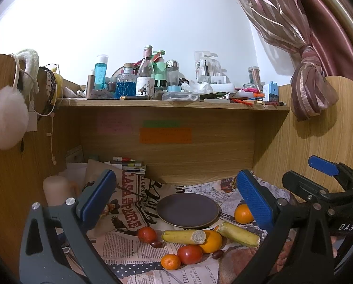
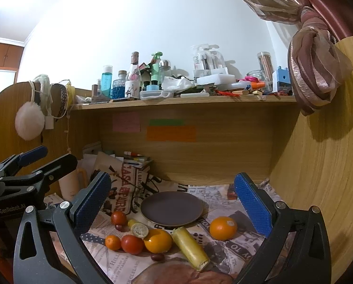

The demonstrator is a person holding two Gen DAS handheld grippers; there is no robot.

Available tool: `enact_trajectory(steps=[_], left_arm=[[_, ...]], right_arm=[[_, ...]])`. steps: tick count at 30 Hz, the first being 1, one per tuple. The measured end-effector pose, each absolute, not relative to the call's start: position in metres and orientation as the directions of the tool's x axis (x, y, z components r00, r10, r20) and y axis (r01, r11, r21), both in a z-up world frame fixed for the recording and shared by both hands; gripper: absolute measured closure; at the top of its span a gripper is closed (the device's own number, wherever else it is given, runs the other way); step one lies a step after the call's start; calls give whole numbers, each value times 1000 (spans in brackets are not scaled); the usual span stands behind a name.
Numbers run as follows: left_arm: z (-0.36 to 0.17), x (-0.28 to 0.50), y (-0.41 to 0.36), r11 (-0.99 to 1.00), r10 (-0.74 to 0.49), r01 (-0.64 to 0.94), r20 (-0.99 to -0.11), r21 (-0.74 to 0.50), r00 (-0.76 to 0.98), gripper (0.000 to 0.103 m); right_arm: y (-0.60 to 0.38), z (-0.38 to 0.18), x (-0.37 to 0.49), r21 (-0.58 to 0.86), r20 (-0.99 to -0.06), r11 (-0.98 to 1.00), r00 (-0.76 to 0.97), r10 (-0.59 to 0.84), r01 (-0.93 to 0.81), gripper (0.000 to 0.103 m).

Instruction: Organize fruits

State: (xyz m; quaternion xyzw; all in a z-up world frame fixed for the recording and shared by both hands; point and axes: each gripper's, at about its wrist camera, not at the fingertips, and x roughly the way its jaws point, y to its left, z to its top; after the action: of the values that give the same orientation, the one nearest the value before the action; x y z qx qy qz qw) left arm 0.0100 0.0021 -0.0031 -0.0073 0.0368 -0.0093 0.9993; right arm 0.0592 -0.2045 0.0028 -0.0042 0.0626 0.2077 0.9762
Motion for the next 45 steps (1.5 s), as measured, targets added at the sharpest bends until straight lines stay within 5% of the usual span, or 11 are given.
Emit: enact_trajectory(steps=[45], left_arm=[[-7,12,1,1000,-15,15,-73,-6,997,0]], right_arm=[[-208,5,60,43,-119,914,906,406,-404,0]])
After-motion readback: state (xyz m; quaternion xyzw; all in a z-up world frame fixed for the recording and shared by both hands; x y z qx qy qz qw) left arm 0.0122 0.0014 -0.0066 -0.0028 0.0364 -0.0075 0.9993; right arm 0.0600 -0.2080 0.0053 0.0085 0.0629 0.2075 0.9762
